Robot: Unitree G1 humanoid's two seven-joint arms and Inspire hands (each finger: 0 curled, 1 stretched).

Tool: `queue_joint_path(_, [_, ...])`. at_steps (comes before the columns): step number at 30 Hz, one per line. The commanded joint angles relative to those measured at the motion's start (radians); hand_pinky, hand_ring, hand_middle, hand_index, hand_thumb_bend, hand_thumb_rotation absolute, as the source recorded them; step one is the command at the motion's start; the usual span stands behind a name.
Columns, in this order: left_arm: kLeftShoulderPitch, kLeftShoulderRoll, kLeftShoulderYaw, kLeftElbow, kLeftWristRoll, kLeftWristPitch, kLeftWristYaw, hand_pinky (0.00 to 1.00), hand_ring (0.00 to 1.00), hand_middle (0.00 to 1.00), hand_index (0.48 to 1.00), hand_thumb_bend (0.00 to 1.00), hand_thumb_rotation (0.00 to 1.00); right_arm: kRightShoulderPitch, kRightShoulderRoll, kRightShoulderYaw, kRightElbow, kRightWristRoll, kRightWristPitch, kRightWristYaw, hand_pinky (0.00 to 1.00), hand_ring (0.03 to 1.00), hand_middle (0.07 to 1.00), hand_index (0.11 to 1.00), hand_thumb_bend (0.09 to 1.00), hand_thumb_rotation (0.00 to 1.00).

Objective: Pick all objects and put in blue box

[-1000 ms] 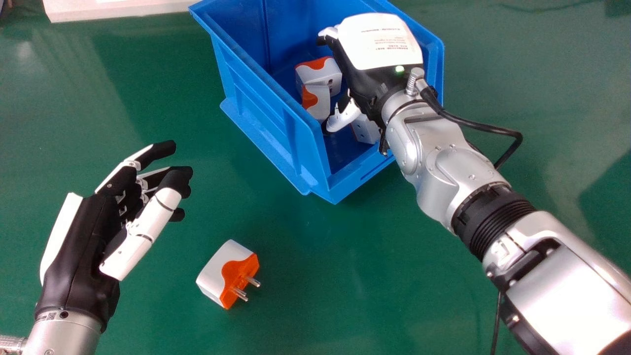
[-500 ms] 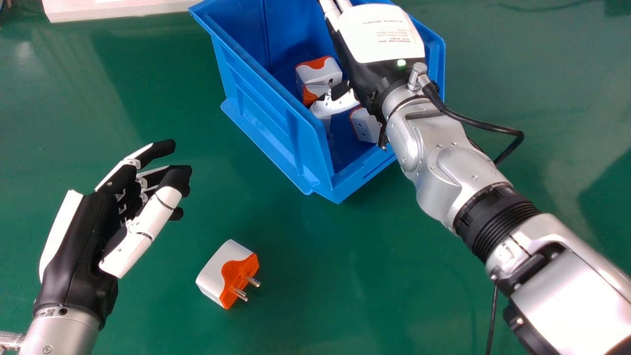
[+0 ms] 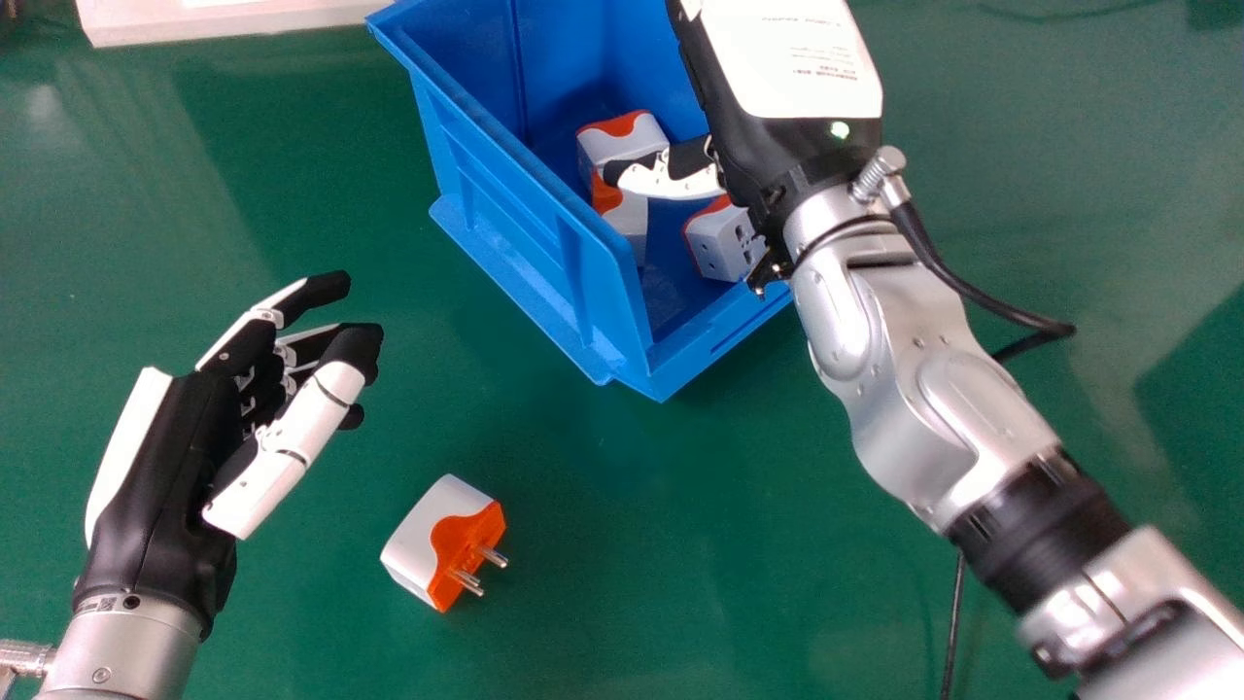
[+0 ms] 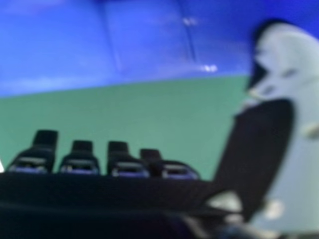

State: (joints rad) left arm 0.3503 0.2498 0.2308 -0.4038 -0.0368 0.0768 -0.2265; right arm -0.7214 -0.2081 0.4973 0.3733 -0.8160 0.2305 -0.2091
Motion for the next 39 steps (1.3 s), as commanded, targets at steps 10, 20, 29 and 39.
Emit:
queue_joint_path(10, [0.001, 0.015, -0.001, -0.006, 0.012, -0.023, 0.001, 0.67, 0.74, 0.76, 0.855, 0.55, 0.68, 0.275, -0.141, -0.088, -0.536, -0.079, -0.05, 0.046, 0.98, 1.0, 1.0, 1.0, 0.32, 0.02])
queue_joint_path(20, [0.02, 0.008, 0.008, -0.002, 0.006, -0.052, 0.004, 0.67, 0.74, 0.76, 0.856, 0.55, 0.68, 0.609, -0.121, -0.122, -0.874, -0.168, -0.099, 0.01, 1.0, 1.0, 1.0, 0.998, 0.305, 0.03])
queue_joint_path(29, [0.027, -0.003, 0.011, -0.018, 0.006, -0.047, 0.021, 0.66, 0.74, 0.77, 0.853, 0.58, 0.69, 0.867, -0.098, -0.103, -0.964, -0.133, -0.301, -0.075, 0.91, 1.0, 1.0, 0.972, 0.343, 0.06])
queue_joint_path(39, [0.032, -0.017, 0.014, -0.042, -0.006, -0.036, 0.04, 0.66, 0.74, 0.77, 0.849, 0.55, 0.69, 1.01, -0.102, -0.097, -0.986, -0.179, -0.461, -0.098, 0.87, 0.999, 0.997, 0.954, 0.327, 0.14])
